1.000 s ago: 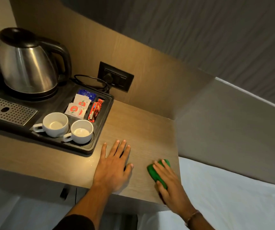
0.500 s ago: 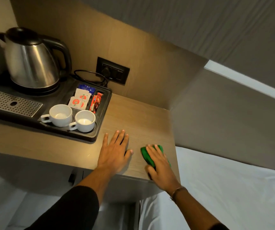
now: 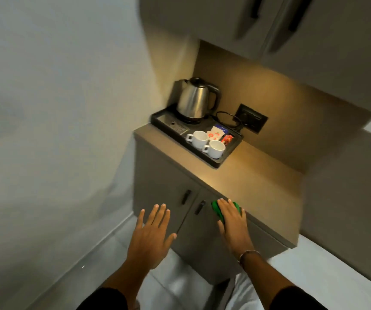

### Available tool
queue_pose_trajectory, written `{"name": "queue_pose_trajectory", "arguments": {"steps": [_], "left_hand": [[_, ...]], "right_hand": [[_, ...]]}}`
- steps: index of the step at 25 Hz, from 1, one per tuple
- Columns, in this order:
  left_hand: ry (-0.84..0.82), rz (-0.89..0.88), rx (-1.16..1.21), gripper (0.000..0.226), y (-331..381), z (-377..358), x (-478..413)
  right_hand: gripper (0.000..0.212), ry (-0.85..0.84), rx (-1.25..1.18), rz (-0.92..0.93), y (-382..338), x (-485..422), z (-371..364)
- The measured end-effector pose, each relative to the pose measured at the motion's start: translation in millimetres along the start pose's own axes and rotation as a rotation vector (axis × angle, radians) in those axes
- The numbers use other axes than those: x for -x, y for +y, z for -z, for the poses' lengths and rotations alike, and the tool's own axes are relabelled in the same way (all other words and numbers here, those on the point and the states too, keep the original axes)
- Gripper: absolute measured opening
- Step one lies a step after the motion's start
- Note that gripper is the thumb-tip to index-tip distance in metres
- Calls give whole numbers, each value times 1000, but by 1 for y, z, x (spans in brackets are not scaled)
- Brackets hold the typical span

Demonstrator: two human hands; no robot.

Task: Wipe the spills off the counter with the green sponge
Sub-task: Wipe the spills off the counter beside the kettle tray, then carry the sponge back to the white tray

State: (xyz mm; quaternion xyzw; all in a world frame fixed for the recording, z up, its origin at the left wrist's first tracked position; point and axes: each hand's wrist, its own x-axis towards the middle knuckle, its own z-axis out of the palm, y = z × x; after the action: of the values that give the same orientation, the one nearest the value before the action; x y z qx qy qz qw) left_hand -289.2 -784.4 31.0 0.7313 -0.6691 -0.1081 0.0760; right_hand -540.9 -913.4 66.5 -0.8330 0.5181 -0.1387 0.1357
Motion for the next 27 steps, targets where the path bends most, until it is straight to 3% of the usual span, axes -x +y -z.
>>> {"name": "queue_pose_trajectory", "arguments": {"steps": [16, 22, 27], "left_hand": [[107, 931, -52, 78, -231, 17, 522], [62, 1126, -44, 80, -308, 9, 683], [111, 1139, -9, 98, -375, -16, 758]], "right_hand": [[67, -327, -66, 830, -486, 294, -223], [64, -411, -110, 1025, -639, 410, -282], [63, -482, 0, 1067, -723, 452, -347]]}}
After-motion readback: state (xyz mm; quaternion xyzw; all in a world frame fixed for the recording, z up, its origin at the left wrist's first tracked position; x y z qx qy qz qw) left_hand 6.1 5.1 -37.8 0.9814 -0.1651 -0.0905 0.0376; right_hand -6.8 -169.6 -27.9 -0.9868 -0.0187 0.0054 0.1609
